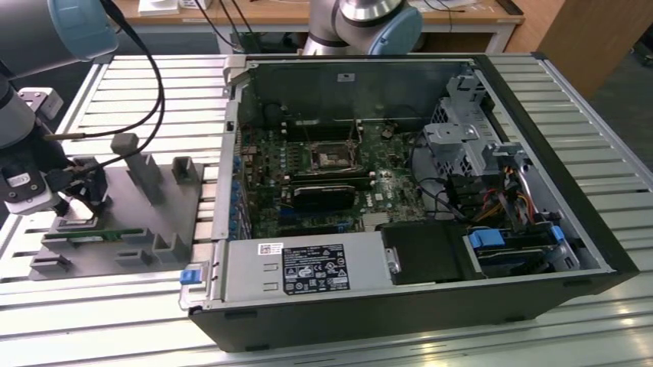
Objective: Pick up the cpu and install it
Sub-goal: 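Pick up the cpu and move it towards the insertion slot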
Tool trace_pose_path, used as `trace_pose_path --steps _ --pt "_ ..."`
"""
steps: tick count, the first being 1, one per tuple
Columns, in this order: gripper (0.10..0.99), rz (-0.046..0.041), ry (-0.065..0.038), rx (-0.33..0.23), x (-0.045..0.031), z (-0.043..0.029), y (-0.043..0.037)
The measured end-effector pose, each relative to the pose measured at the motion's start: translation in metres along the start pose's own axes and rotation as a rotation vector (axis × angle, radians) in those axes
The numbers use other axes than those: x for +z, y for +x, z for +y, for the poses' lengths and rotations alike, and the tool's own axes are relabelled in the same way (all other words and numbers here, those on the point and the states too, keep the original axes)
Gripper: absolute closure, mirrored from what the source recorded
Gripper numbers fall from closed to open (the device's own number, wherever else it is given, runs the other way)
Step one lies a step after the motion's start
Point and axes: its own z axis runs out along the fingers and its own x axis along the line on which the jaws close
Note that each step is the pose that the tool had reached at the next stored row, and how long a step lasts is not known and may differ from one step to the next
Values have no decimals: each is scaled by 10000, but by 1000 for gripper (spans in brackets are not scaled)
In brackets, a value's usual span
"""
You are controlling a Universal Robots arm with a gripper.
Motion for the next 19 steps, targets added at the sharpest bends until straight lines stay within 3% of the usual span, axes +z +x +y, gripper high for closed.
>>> trace_pose_path --steps 1,3,14,15,19 --pt "533 0 0 -11 0 0 0" --pt "541 0 -1 -30 1 0 0" --pt "533 -2 -3 -49 -11 1 -1" --pt "471 -1 -2 -49 -17 2 -1" --pt "471 0 -2 -73 -19 2 4"
